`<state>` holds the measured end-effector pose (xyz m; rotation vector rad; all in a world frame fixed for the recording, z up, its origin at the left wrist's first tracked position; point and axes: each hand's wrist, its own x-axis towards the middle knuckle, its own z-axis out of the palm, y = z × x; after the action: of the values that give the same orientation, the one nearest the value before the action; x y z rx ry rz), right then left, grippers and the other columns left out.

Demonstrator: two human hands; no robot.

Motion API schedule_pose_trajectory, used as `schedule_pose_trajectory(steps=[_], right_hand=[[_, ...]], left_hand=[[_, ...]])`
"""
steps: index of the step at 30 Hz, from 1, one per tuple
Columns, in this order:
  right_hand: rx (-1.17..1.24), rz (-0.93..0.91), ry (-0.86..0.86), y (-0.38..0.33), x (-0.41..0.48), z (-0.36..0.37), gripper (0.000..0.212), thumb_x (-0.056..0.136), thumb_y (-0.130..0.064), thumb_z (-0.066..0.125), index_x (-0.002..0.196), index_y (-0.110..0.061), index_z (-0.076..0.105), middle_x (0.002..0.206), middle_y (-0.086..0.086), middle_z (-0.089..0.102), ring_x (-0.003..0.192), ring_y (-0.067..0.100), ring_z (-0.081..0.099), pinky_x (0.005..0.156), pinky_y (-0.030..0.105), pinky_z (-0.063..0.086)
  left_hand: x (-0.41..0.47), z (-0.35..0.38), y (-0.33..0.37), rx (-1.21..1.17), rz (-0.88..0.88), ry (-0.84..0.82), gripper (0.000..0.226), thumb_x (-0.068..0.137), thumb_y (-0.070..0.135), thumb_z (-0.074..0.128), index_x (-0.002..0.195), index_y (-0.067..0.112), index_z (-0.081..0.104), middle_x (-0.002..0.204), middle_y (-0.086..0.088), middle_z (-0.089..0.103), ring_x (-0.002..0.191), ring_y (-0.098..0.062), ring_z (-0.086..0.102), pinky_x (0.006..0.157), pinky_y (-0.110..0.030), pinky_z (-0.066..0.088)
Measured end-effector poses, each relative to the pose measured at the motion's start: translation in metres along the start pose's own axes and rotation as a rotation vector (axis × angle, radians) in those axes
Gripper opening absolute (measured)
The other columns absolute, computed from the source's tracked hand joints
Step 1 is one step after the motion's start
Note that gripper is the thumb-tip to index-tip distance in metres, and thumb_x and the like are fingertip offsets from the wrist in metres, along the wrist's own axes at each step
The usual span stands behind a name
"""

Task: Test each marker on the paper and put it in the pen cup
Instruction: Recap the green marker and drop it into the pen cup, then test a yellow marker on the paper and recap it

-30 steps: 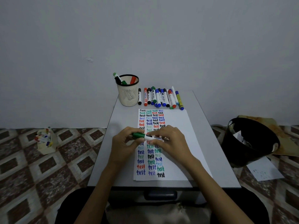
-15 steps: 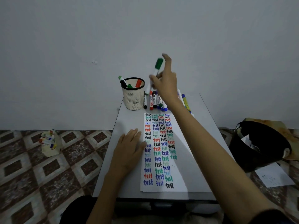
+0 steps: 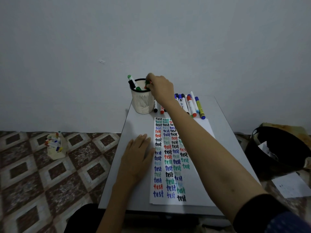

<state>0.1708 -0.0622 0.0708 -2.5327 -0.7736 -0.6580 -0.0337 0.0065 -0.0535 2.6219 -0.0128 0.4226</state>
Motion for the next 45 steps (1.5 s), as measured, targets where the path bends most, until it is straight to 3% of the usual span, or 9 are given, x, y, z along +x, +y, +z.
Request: schedule_pose_trajectory(steps=[4, 7, 11, 13, 18, 26, 32, 36, 45], right_hand=[[0.271, 0.077, 0.121, 0.028, -0.016, -0.002, 0.031, 0.099, -0.018, 0.048, 0.128, -0.022, 0.059, 0.110, 0.006, 0.066, 0.106, 0.021, 0.054, 0.075, 0.031, 0.044], [0.254, 0.443, 0.227, 0.071, -0.035, -0.006, 0.038, 0.093, -0.004, 0.050, 0.127, -0.020, 0.058, 0.116, 0.005, 0.064, 0.105, 0.020, 0.059, 0.071, 0.028, 0.044], [0.054, 0.829, 0.011, 0.134, -0.080, -0.014, 0.029, 0.088, -0.014, 0.058, 0.116, -0.008, 0.061, 0.115, 0.015, 0.062, 0.108, 0.032, 0.056, 0.076, 0.032, 0.044], [0.085, 0.868, -0.081, 0.152, -0.095, -0.015, 0.021, 0.086, -0.019, 0.061, 0.100, -0.004, 0.064, 0.102, 0.016, 0.064, 0.091, 0.029, 0.059, 0.062, 0.026, 0.041], [0.141, 0.884, -0.076, 0.162, -0.102, -0.012, 0.029, 0.084, -0.031, 0.067, 0.087, -0.002, 0.065, 0.083, 0.011, 0.066, 0.067, 0.022, 0.053, 0.047, 0.023, 0.031], [0.857, 0.716, 0.552, 0.105, -0.125, -0.047, 0.009, 0.089, -0.005, 0.062, 0.094, -0.011, 0.058, 0.091, 0.011, 0.062, 0.079, 0.030, 0.066, 0.065, 0.038, 0.060], [1.286, 0.569, 0.215, 0.030, -0.191, -0.066, 0.009, 0.089, 0.007, 0.053, 0.092, -0.001, 0.054, 0.084, 0.020, 0.064, 0.068, 0.028, 0.065, 0.051, 0.026, 0.055], [1.367, 0.491, -0.075, -0.002, -0.227, -0.053, 0.008, 0.087, 0.009, 0.055, 0.094, 0.005, 0.055, 0.075, 0.017, 0.061, 0.060, 0.022, 0.062, 0.045, 0.024, 0.049], [1.402, 0.454, -0.089, -0.022, -0.232, -0.044, 0.013, 0.082, -0.001, 0.071, 0.092, 0.005, 0.065, 0.070, 0.016, 0.063, 0.060, 0.022, 0.060, 0.044, 0.026, 0.045]], left_hand=[[0.000, 0.000, -0.001, 0.002, 0.006, -0.002, 0.075, 0.084, 0.061, 0.012, 0.141, 0.018, 0.037, 0.150, 0.002, 0.032, 0.139, -0.008, 0.022, 0.116, -0.027, 0.006], [0.001, 0.001, -0.002, 0.006, 0.008, -0.007, 0.076, 0.084, 0.061, 0.012, 0.140, 0.018, 0.037, 0.149, 0.001, 0.033, 0.139, -0.009, 0.023, 0.116, -0.028, 0.008], [0.001, 0.000, -0.002, 0.024, 0.012, -0.003, 0.077, 0.083, 0.061, 0.013, 0.140, 0.016, 0.038, 0.149, 0.000, 0.034, 0.138, -0.011, 0.025, 0.116, -0.030, 0.011], [0.001, 0.000, 0.000, 0.031, 0.018, 0.002, 0.076, 0.084, 0.061, 0.014, 0.140, 0.015, 0.038, 0.148, -0.001, 0.035, 0.138, -0.012, 0.027, 0.116, -0.031, 0.012], [0.001, 0.001, -0.001, 0.041, 0.026, 0.007, 0.076, 0.084, 0.060, 0.015, 0.140, 0.014, 0.038, 0.148, -0.003, 0.036, 0.138, -0.014, 0.028, 0.116, -0.032, 0.012], [-0.002, -0.001, 0.002, 0.012, 0.029, 0.034, 0.076, 0.084, 0.062, 0.018, 0.141, 0.015, 0.036, 0.147, -0.003, 0.037, 0.137, -0.016, 0.029, 0.112, -0.029, 0.015], [-0.006, -0.008, 0.013, -0.126, 0.082, 0.145, 0.069, 0.088, 0.058, 0.040, 0.145, 0.026, 0.020, 0.148, 0.006, 0.032, 0.133, -0.009, 0.031, 0.104, -0.031, 0.029], [-0.011, -0.012, 0.020, -0.071, 0.221, 0.186, 0.058, 0.091, 0.056, 0.036, 0.133, 0.017, 0.044, 0.119, 0.001, 0.056, 0.103, -0.009, 0.049, 0.088, -0.029, 0.043], [-0.019, -0.014, 0.024, -0.223, 0.299, 0.061, 0.046, 0.094, 0.052, 0.024, 0.102, 0.016, 0.052, 0.082, 0.013, 0.057, 0.065, -0.001, 0.059, 0.057, -0.009, 0.046]])
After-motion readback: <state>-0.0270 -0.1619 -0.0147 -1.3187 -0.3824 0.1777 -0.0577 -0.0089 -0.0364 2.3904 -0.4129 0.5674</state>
